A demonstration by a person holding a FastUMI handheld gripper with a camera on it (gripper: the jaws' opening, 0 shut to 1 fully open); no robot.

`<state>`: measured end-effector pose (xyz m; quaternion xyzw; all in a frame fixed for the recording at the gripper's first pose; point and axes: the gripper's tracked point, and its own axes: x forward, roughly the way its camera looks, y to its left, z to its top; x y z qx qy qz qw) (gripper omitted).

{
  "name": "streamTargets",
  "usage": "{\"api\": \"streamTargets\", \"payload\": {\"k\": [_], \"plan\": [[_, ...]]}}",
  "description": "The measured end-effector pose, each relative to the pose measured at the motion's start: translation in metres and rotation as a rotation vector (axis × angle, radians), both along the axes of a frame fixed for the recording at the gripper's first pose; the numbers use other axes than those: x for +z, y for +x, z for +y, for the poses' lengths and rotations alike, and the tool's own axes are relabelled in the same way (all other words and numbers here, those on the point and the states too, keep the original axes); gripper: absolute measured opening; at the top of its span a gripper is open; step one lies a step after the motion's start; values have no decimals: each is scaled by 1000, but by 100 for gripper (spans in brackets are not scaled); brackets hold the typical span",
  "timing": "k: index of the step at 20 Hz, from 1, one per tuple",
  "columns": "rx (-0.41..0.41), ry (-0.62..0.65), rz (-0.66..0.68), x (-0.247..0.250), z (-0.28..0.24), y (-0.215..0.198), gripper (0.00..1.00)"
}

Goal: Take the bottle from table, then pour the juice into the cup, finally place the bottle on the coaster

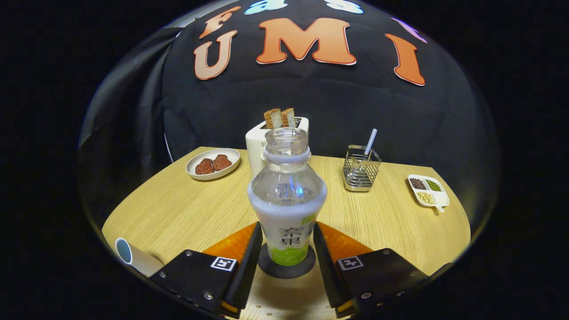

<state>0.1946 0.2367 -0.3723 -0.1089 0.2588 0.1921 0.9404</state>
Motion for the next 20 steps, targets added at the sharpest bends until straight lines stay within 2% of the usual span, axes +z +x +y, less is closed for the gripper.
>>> {"api": "streamTargets", "payload": {"k": [3,4,6,12,16,20], "plan": [[-6,-4,-6,6,-1,-8,79],[-12,-6,-11,11,-3,-11,88],[-14,-4,-24,23,-5,-20,97],[-70,-32,-68,80,-32,-56,97],[-125,-6,-146,150,-46,-79,97],[-207,-44,-208,210,-68,-107,97]]}}
